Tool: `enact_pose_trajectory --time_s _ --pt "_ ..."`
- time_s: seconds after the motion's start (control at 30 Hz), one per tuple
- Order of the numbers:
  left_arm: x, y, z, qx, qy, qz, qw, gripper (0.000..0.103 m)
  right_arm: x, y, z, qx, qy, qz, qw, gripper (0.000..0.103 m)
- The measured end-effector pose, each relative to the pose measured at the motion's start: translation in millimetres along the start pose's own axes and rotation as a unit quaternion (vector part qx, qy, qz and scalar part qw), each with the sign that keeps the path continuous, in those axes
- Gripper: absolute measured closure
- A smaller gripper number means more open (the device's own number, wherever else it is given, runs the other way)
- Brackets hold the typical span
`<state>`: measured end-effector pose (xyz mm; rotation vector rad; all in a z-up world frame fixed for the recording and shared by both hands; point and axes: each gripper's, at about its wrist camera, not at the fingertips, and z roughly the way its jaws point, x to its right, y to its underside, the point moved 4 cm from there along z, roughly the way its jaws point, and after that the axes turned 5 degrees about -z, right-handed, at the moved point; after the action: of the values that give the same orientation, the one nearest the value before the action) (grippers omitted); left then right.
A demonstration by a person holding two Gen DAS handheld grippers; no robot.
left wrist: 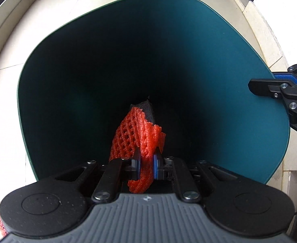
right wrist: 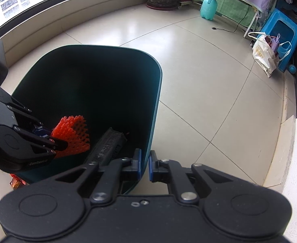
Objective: Collect trash
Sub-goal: 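Lift the foam net into the wastebasket and open the left gripper, then move the left gripper down to the red plastic bag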
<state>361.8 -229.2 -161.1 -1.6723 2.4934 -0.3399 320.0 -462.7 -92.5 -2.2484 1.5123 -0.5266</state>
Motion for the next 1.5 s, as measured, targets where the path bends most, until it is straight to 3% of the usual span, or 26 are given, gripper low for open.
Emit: enact_pose_trajectory --time_s 0.27,0.33,0.47,0.57,0.77,0.83,1.3,1.5 --pt "1 15 1 -0.012 0.014 -0.001 0.9998 0.089 -11 5 -6 -0.011 -0.007 -0.029 0.999 0.093" --pt "1 18 0 -0.013 0.022 0.000 0.9997 0.084 -13 8 -8 -0.016 -0.007 -0.033 0.999 0.093" --pt "5 24 -4 -0.009 0.038 0.011 0.9992 0.062 -18 17 -15 -0.022 -0.008 -0.044 0.999 0.091" --pt "5 36 -11 0.006 0.052 0.018 0.9985 0.039 -19 23 -19 -0.023 -0.013 -0.047 0.999 0.091" --pt "13 55 -29 0.028 0.060 0.022 0.9976 0.037 -16 23 -18 -0.032 -0.013 -0.054 0.998 0.091" --pt "2 33 -37 0.038 0.064 0.020 0.9970 0.037 -13 21 -17 -0.035 -0.014 -0.053 0.998 0.091" --pt "-36 44 -129 0.103 0.111 0.008 0.9884 0.037 -18 22 -14 -0.041 -0.011 -0.049 0.998 0.091" --pt "-61 61 -141 0.133 0.078 -0.010 0.9880 0.034 -21 24 -15 -0.045 -0.001 -0.053 0.998 0.091"
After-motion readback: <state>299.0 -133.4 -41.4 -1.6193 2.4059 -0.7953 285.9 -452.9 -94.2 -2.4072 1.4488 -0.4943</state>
